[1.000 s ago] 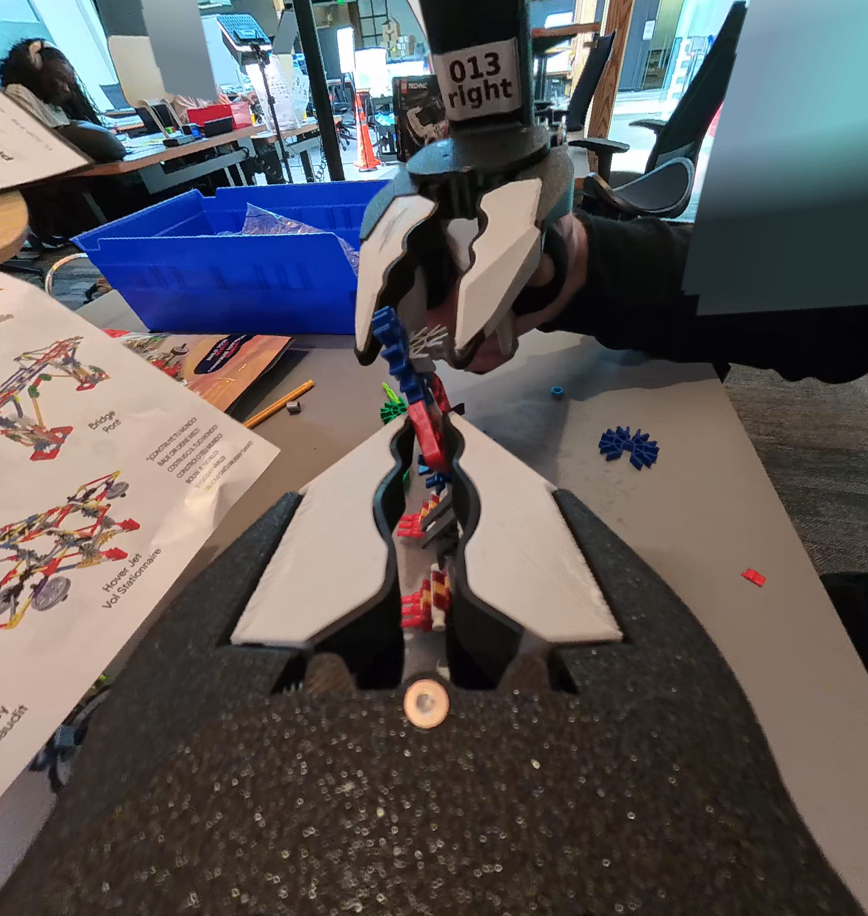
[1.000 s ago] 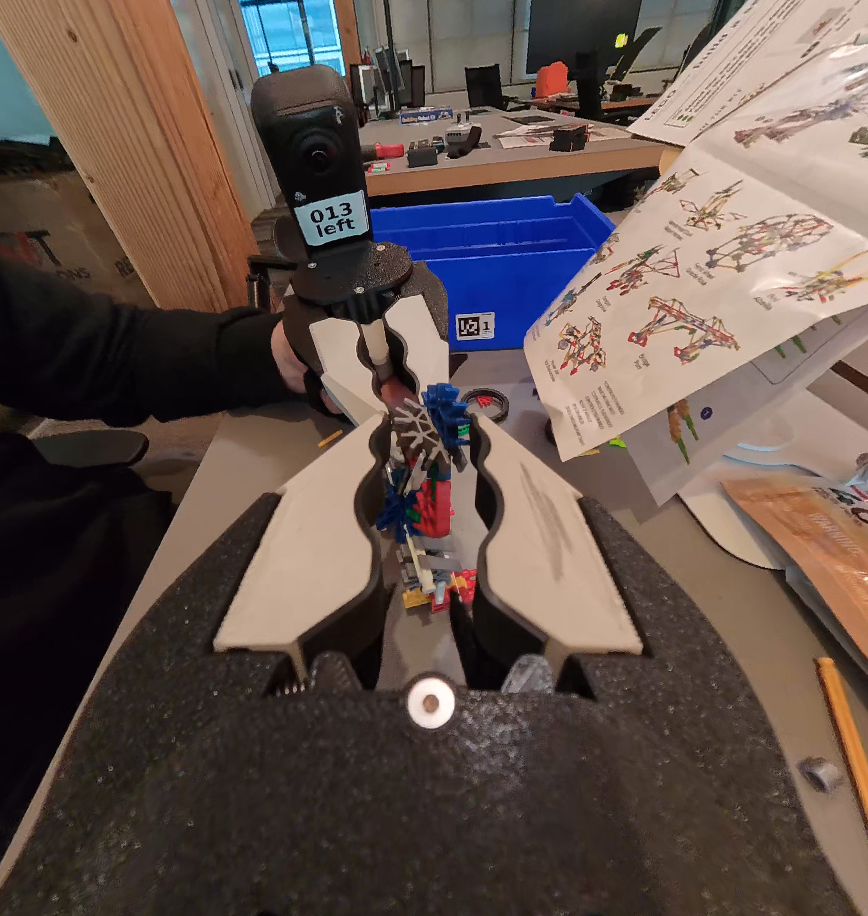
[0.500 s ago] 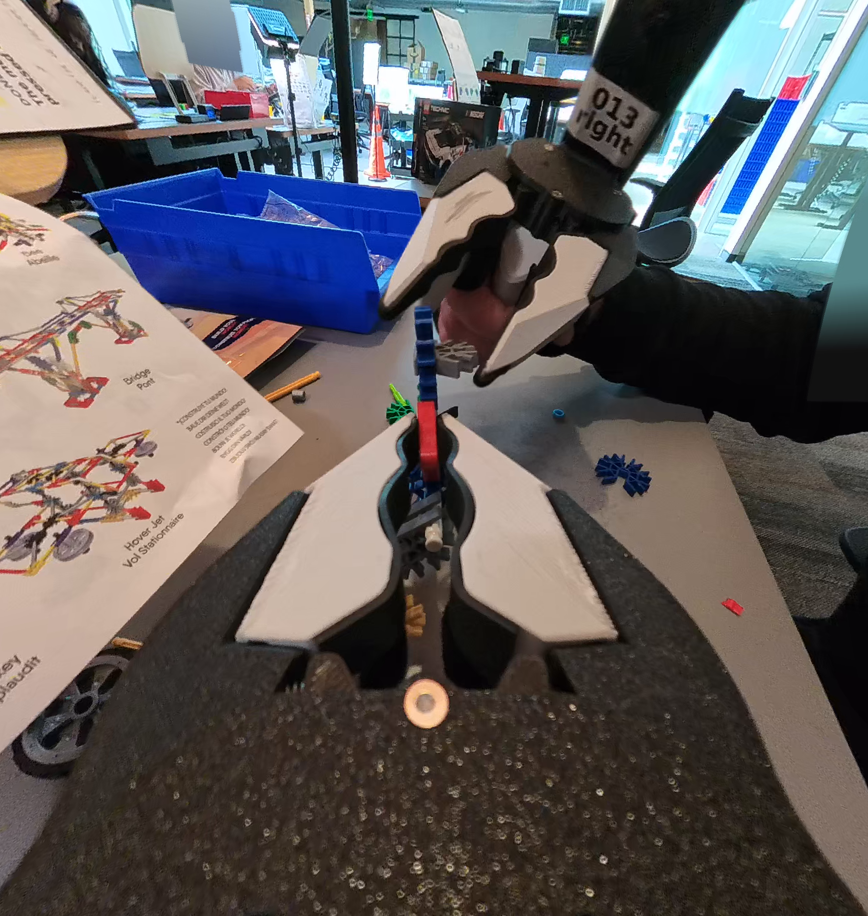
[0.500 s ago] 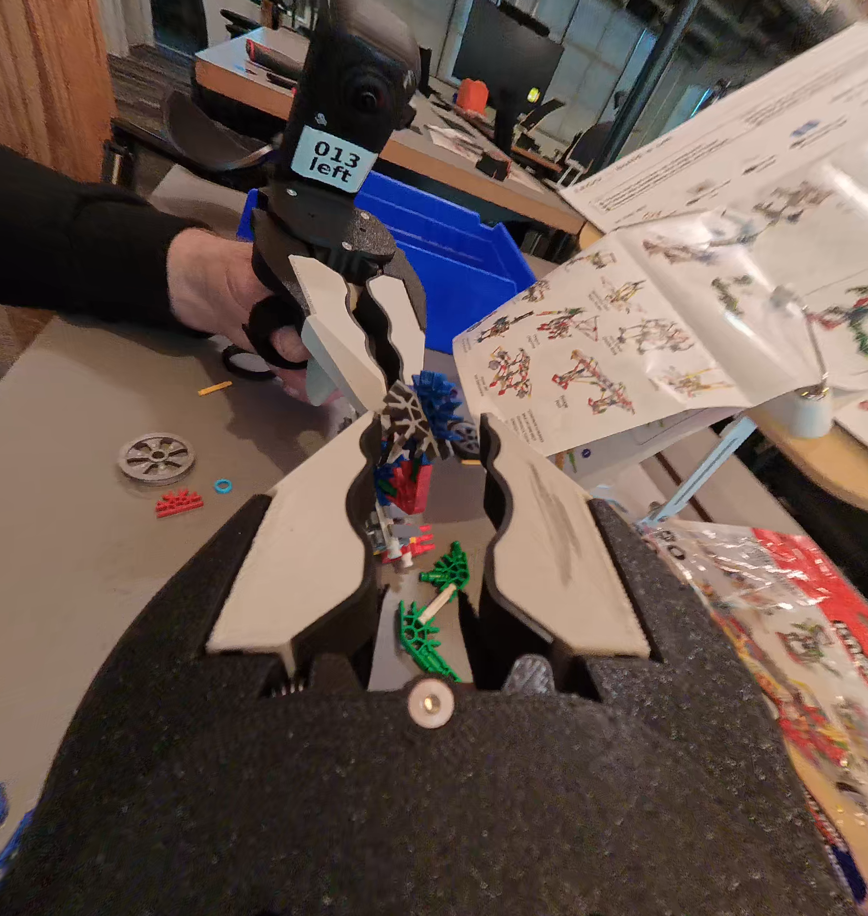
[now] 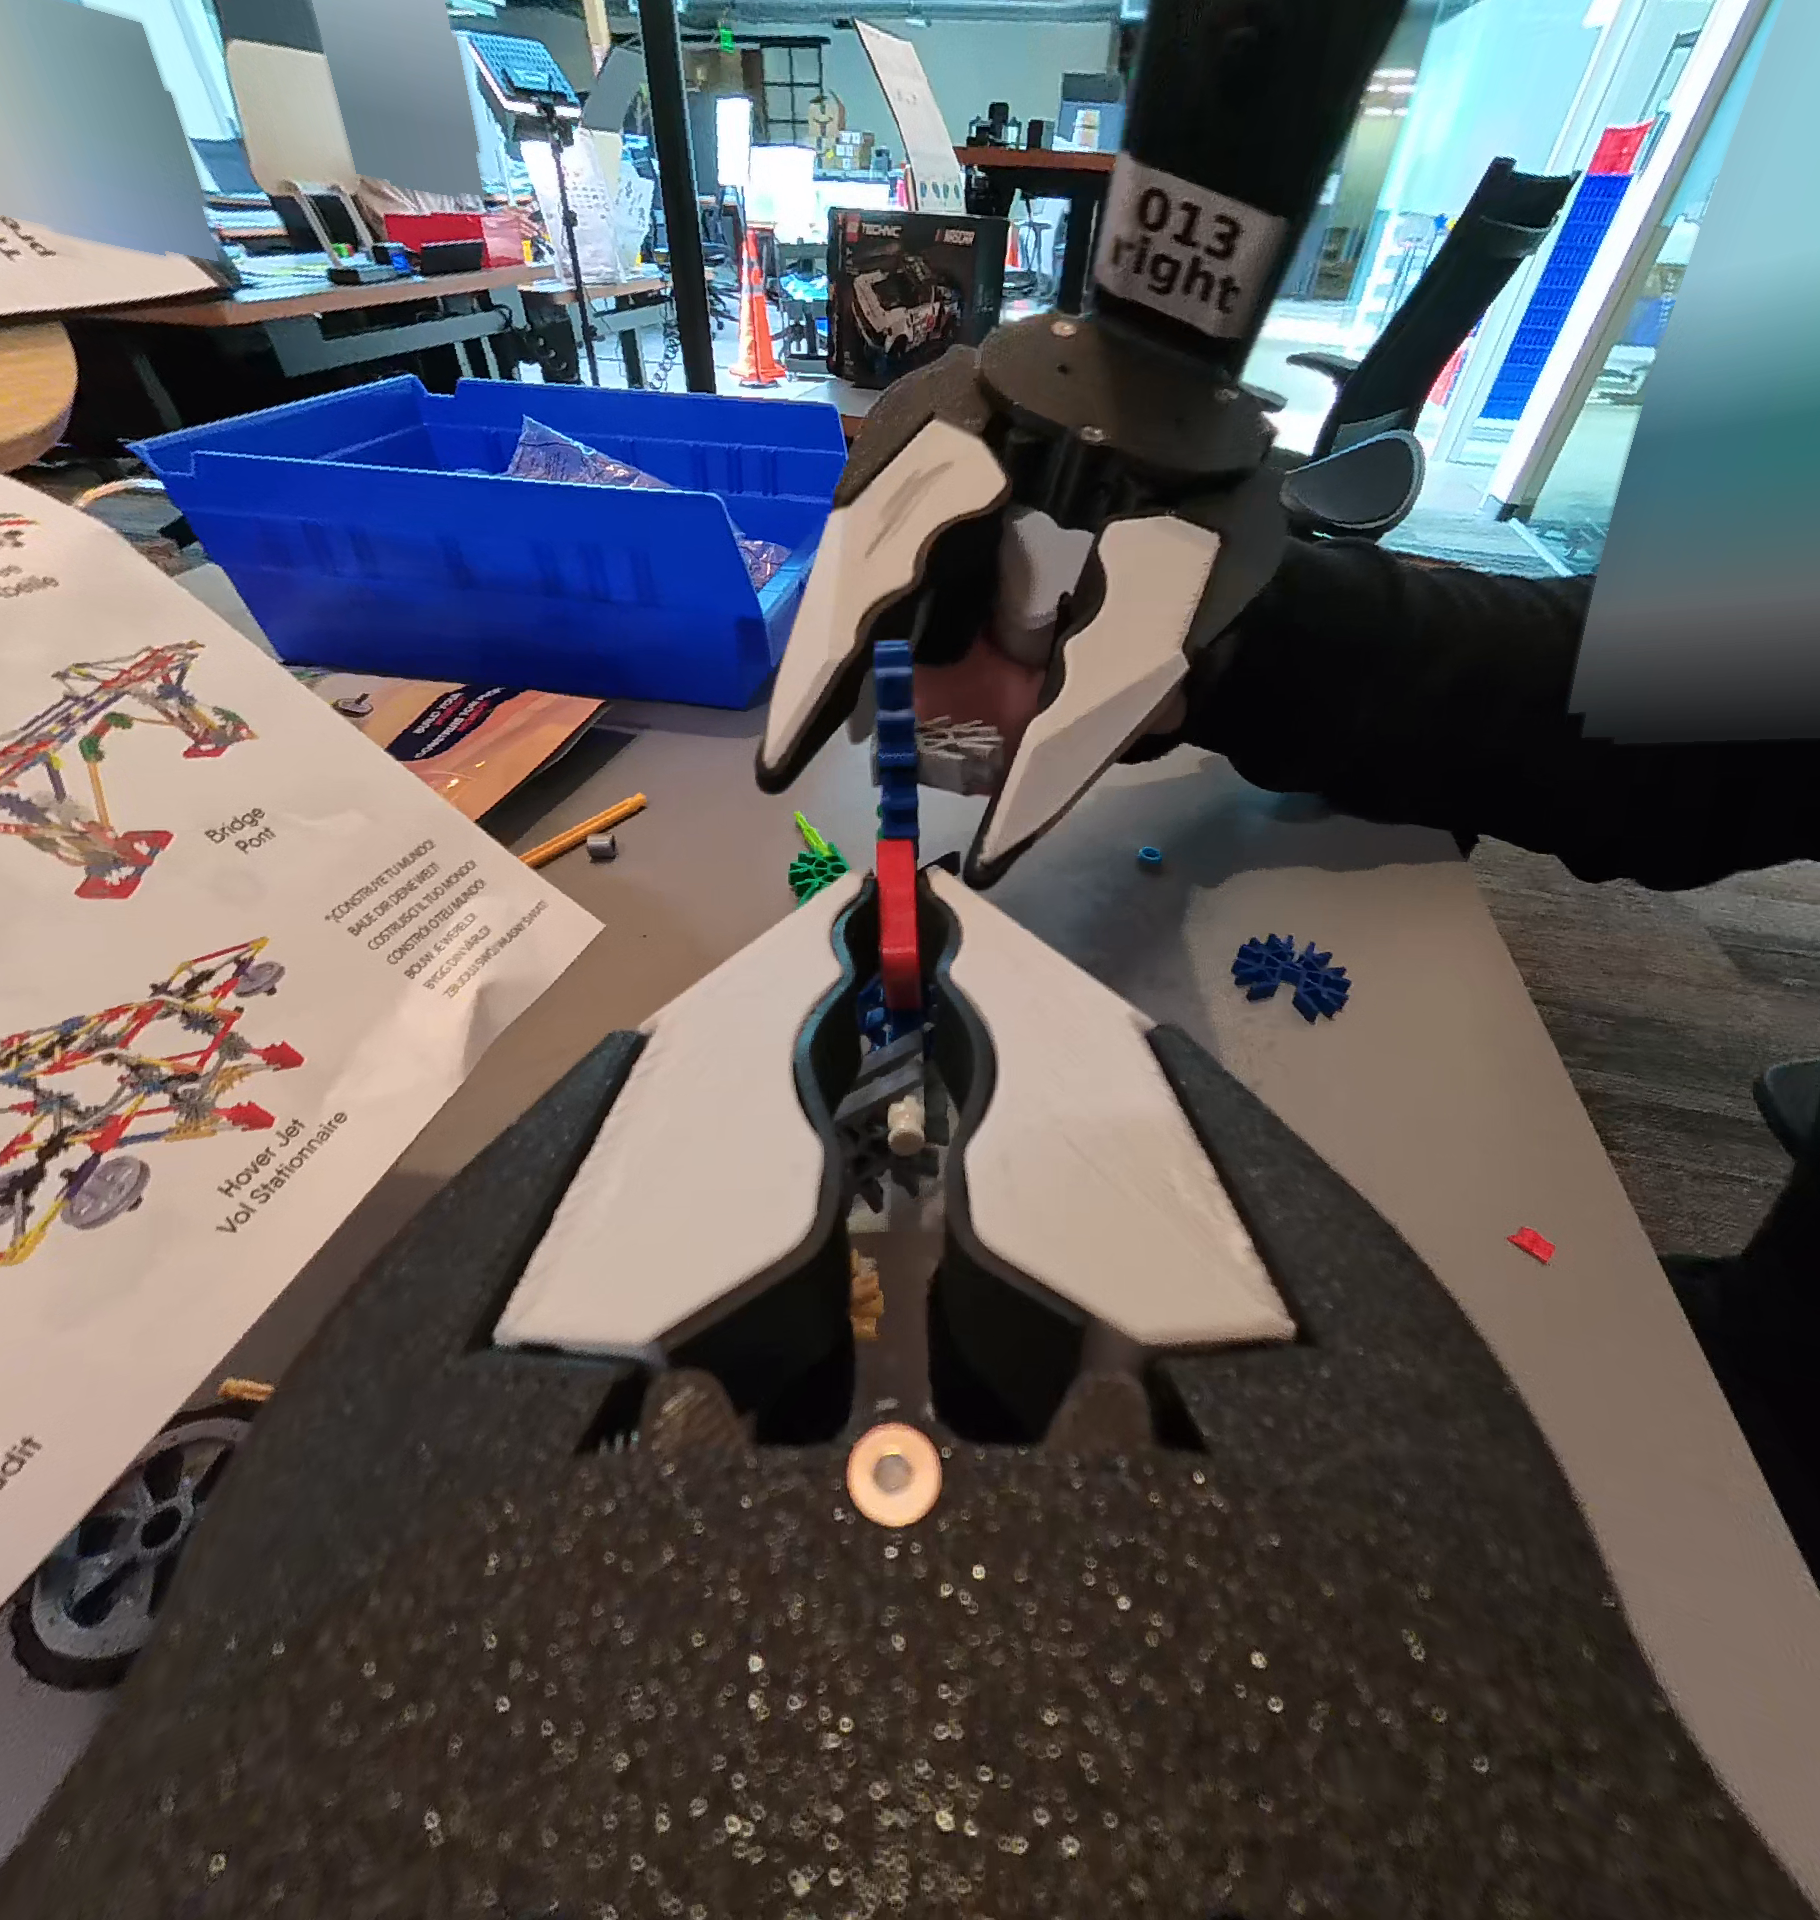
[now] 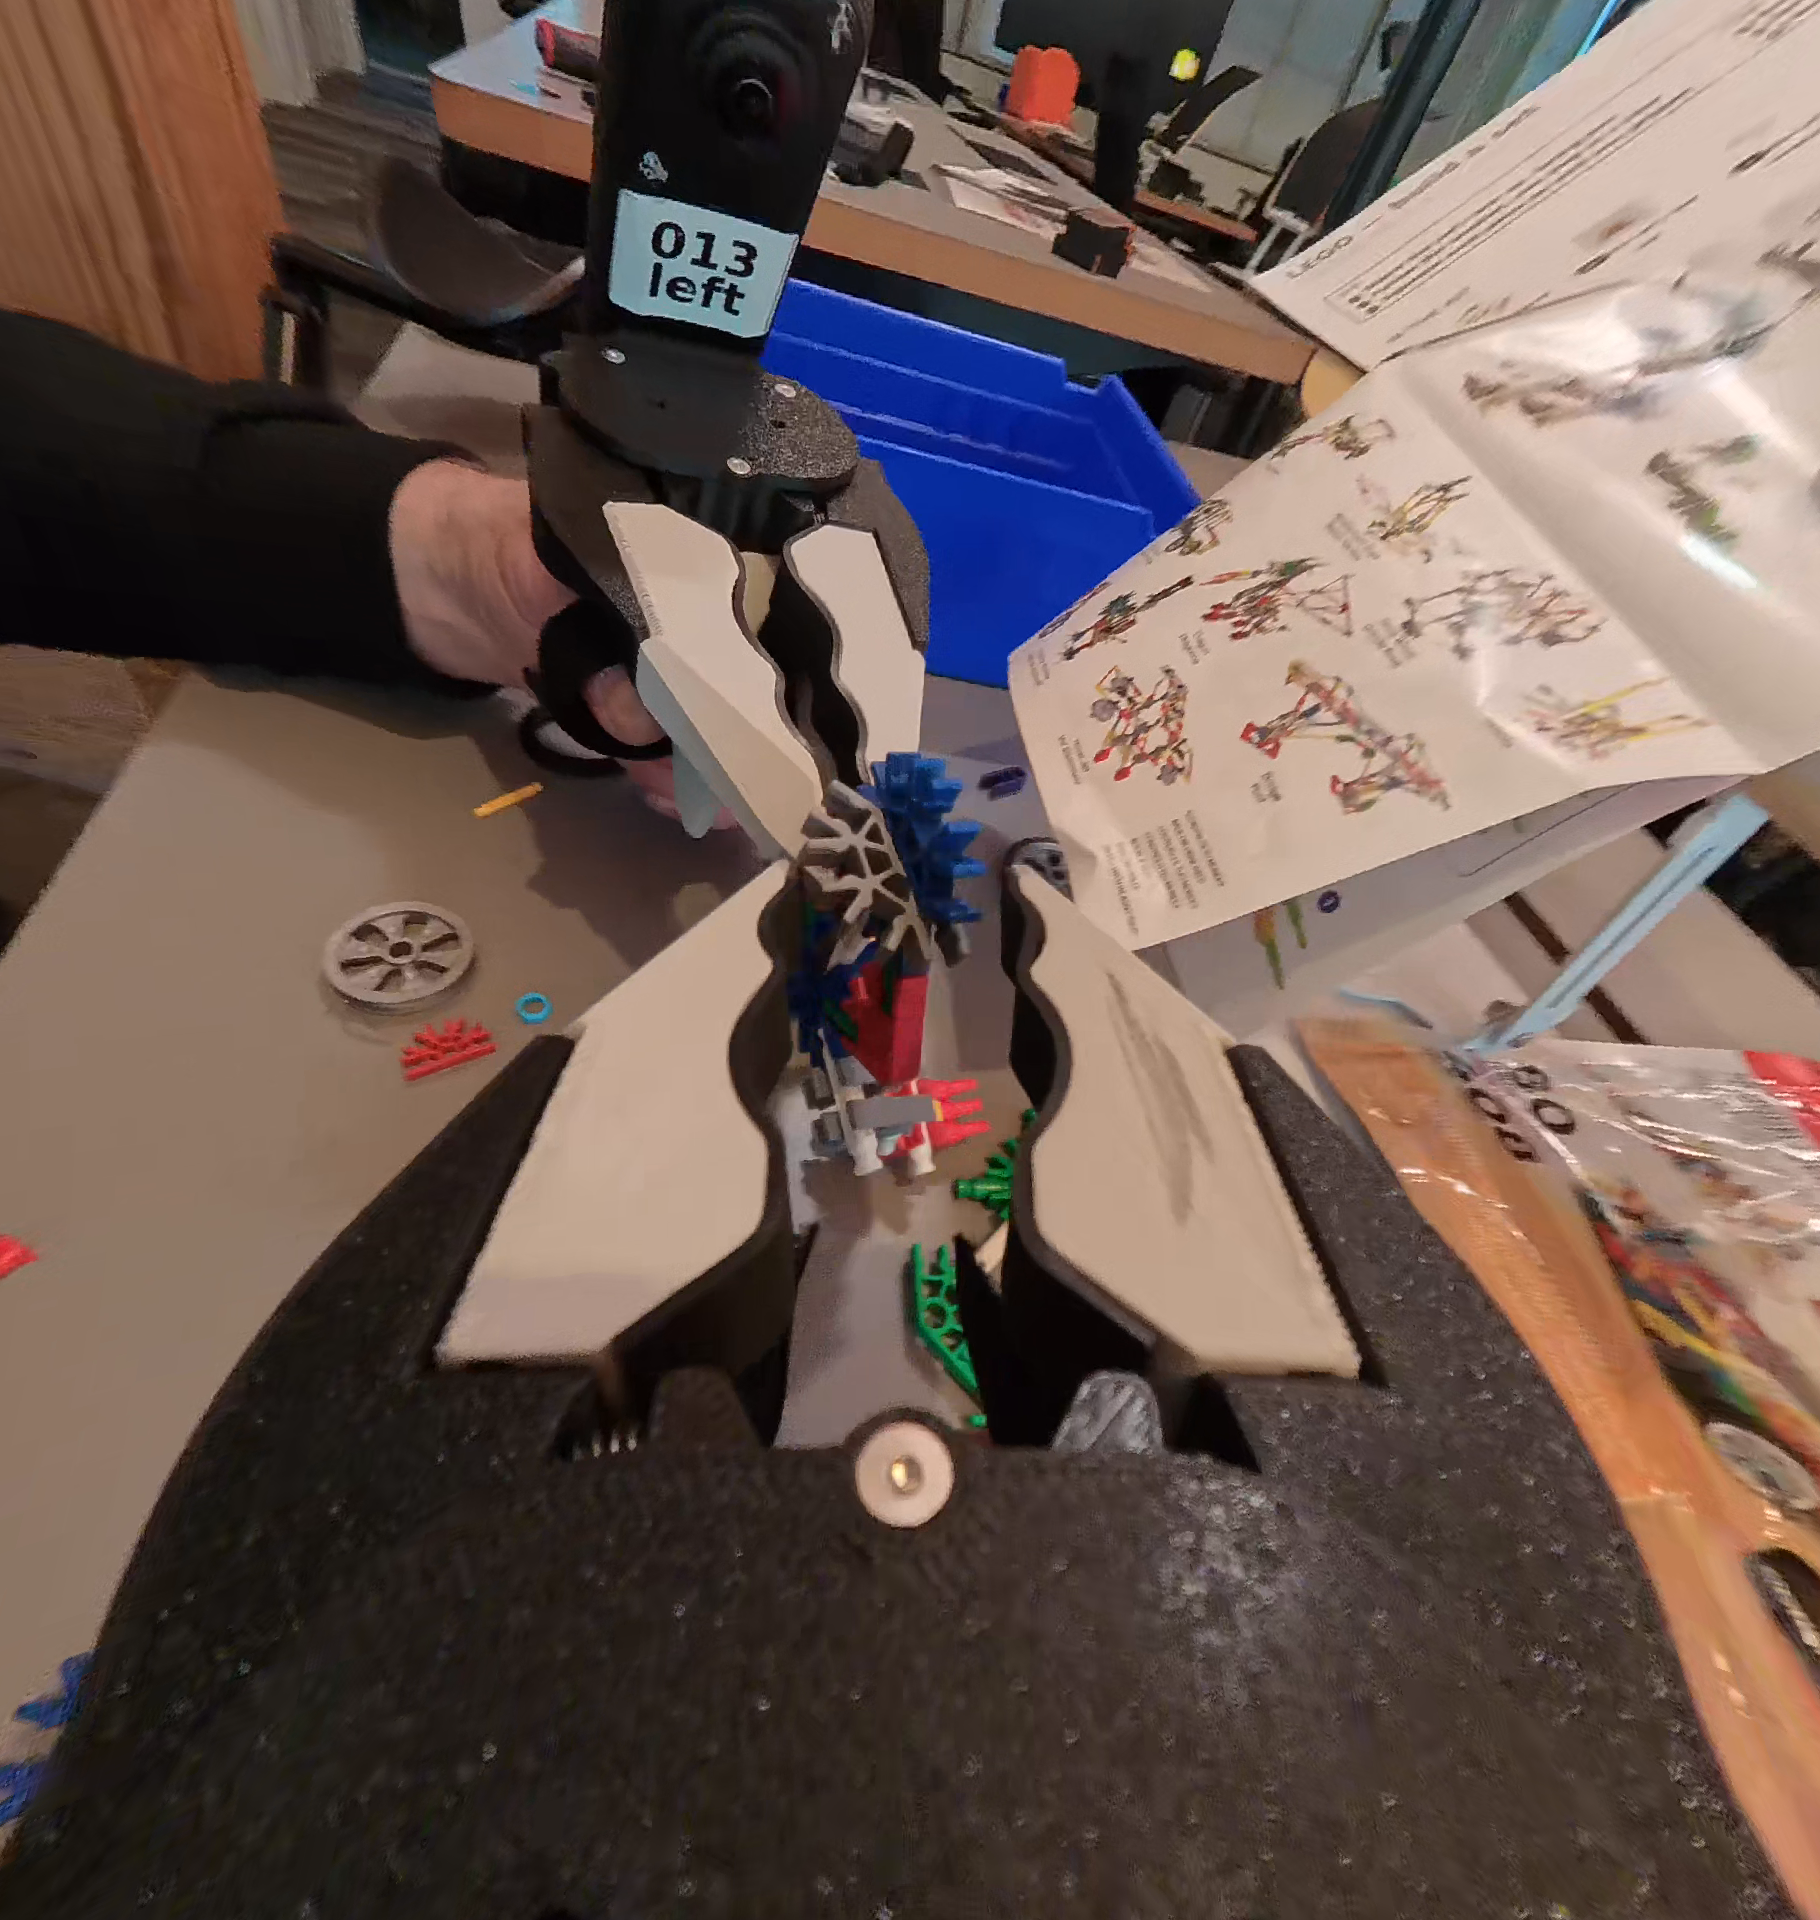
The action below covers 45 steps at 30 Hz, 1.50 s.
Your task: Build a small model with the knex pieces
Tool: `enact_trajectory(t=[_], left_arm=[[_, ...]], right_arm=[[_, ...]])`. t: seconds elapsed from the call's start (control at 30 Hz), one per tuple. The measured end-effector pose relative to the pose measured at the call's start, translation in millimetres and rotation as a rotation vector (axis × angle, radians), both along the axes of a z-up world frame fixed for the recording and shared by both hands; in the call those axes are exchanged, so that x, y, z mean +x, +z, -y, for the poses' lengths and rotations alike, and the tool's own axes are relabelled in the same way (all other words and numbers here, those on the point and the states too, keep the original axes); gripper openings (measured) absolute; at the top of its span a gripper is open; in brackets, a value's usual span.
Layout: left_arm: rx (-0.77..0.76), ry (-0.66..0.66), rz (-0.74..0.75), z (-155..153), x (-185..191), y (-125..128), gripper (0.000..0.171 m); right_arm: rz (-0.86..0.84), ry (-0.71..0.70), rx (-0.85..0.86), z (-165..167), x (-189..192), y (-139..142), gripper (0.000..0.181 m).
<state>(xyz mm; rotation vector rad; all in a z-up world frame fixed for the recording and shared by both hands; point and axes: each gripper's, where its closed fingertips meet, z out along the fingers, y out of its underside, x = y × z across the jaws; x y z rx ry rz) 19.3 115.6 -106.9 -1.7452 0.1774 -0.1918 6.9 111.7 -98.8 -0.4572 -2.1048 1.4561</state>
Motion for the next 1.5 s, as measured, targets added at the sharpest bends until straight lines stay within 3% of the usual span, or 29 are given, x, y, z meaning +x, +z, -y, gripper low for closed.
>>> enact_trajectory(t=[0.2,0.6,0.67,0.9,0.97,1.17,1.27,1.5], left_arm=[[0.017,-0.054,-0.048,2,9,-1,0.004],[0.047,-0.041,-0.135,4,11,2,0.004],[0.039,-0.033,-0.144,4,9,1,0.003],[0.045,-0.045,-0.160,5,11,0,0.003],[0.064,-0.019,-0.216,6,9,3,0.010],[0.129,0.155,-0.607,11,-2,19,0.034],[0.132,0.184,-0.750,9,3,20,0.034],[0.147,0.186,-0.822,11,3,25,0.041]], right_arm=[[0.074,0.089,-0.047,11,12,-3,0.026],[0.094,0.110,-0.088,13,14,-1,0.027],[0.135,0.140,-0.120,15,17,-1,0.039],[0.126,0.151,-0.138,16,18,2,0.028],[0.122,0.143,-0.134,15,17,2,0.028],[0.146,0.147,-0.149,11,17,2,0.027],[0.145,0.147,-0.146,11,17,2,0.027],[0.133,0.154,-0.143,13,18,2,0.026]])
